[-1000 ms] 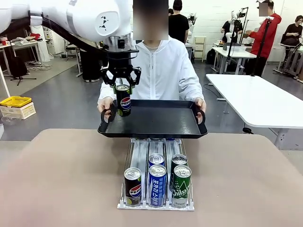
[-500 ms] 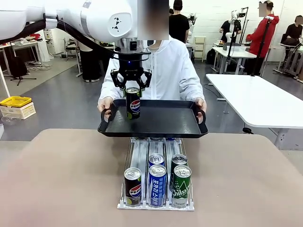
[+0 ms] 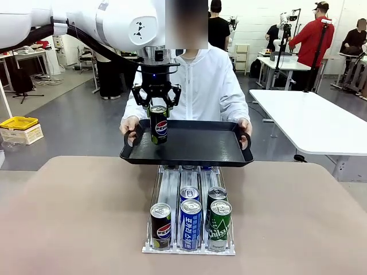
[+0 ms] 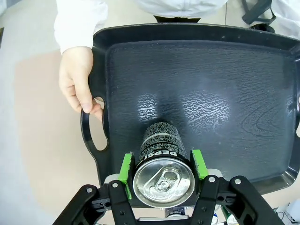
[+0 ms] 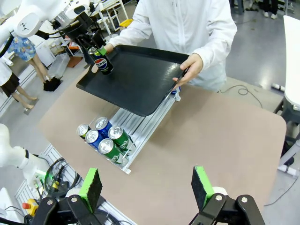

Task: Retrieve and hand over the desired beverage to the person.
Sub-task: Place the picked can on the Handle tray extended by the person.

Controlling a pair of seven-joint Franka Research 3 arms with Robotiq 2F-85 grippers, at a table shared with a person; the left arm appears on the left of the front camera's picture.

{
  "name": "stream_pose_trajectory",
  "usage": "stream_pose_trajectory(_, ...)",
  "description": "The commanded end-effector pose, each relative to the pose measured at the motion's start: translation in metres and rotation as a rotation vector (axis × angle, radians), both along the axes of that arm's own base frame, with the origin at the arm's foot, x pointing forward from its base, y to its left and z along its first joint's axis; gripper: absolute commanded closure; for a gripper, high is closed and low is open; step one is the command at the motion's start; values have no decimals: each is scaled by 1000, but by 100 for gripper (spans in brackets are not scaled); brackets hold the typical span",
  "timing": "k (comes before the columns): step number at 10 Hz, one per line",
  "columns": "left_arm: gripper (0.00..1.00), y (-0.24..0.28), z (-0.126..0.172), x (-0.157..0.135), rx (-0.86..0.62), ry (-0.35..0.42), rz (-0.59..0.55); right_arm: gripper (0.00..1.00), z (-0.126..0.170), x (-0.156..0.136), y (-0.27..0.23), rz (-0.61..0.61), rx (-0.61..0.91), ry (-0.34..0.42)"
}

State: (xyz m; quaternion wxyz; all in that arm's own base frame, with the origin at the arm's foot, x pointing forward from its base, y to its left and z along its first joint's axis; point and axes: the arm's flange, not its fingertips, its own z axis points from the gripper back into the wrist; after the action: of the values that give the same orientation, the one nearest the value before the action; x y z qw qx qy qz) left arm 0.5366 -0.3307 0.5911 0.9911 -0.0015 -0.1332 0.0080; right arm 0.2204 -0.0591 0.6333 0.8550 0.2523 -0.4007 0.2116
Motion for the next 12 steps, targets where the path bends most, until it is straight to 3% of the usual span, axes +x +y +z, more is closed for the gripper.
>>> stream_pose_trajectory(1,41,5,-2,3,-16,25,-1,0,0,1,0,26,14,-4)
stream_pose_trajectory(7,41,0,-15,12,0,71,-48,0,0,1,0,26,14,-4)
stream_pose_trajectory(8,7,-1,-15,12,-1,68,-55,0,0,1,0,26,14,-4)
stream_pose_trajectory(9,0,-2,-13,12,-9,62,-65,0,0,1,0,26,14,-4)
stream_pose_trajectory(12,0,-2,-10,9,-5,54,-75,0,0,1,0,26,14,-4)
